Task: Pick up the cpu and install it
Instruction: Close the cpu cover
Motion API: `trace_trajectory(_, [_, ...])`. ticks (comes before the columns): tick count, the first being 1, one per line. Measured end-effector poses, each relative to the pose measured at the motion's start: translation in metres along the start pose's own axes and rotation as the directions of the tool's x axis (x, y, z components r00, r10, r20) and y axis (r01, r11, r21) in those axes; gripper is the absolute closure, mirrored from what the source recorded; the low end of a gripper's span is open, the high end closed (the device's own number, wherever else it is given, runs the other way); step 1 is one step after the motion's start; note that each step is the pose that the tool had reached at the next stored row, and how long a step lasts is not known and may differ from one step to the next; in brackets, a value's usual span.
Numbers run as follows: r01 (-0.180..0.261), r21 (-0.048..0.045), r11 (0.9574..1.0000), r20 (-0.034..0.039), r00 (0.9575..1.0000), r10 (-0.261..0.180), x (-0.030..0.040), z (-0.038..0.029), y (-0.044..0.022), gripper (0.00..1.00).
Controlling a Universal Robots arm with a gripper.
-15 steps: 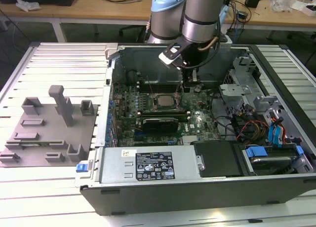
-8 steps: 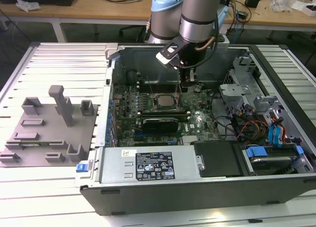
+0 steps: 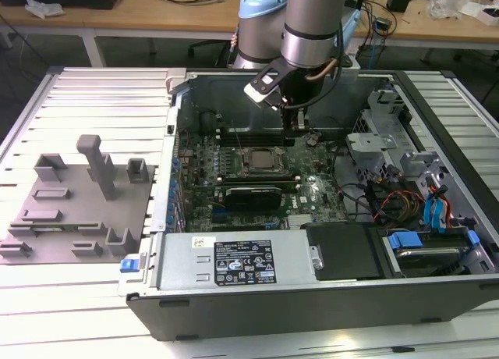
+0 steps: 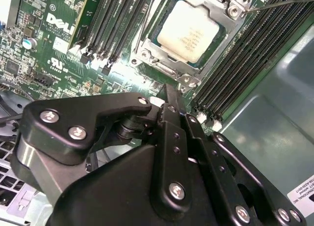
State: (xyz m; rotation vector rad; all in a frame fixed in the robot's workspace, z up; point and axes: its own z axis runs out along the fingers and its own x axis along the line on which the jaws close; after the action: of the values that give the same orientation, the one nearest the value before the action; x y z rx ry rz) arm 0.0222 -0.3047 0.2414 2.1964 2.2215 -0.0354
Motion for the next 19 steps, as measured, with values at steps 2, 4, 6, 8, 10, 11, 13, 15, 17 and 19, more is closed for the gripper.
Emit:
trace_trajectory(2, [0.0, 0.0, 1.0, -0.0001, 1.0, 0.0, 0.0, 0.0001, -0.0001, 0.89])
trace_trajectory(4, [0.0, 0.0007, 1.0, 0.0, 1.0, 0.0, 0.0, 0.0001, -0.0001, 0.89])
trace_trajectory(6, [0.001, 0.0242, 0.9997, -0.0026, 1.0, 0.0, 0.0001, 0.0004, 0.0003, 0.89])
trace_trajectory(8, [0.001, 0.0248, 0.9997, -0.0029, 1.0, 0.0, -0.0006, 0.0012, -0.0006, 0.89])
trace_trajectory(10, [0.001, 0.0248, 0.9997, -0.0027, 1.0, -0.001, -0.0012, 0.0044, -0.005, 0.89])
trace_trajectory(11, [0.001, 0.0245, 0.9997, -0.0027, 1.0, -0.001, -0.0016, 0.0059, -0.0093, 0.89])
trace_trajectory(13, [0.0, 0.0232, 0.9997, -0.0027, 1.0, 0.0, -0.0017, 0.0074, -0.0161, 0.89])
trace_trajectory(15, [0.0, 0.0205, 0.9998, -0.0027, 1.0, 0.0, -0.0016, 0.0092, -0.0263, 0.89])
trace_trajectory(17, [0.0, 0.0201, 0.9998, -0.0026, 1.0, 0.0, -0.0017, 0.0098, -0.0303, 0.89])
trace_trajectory(19, [0.0, 0.0201, 0.9998, -0.0025, 1.0, 0.0, -0.0017, 0.01, -0.0316, 0.89])
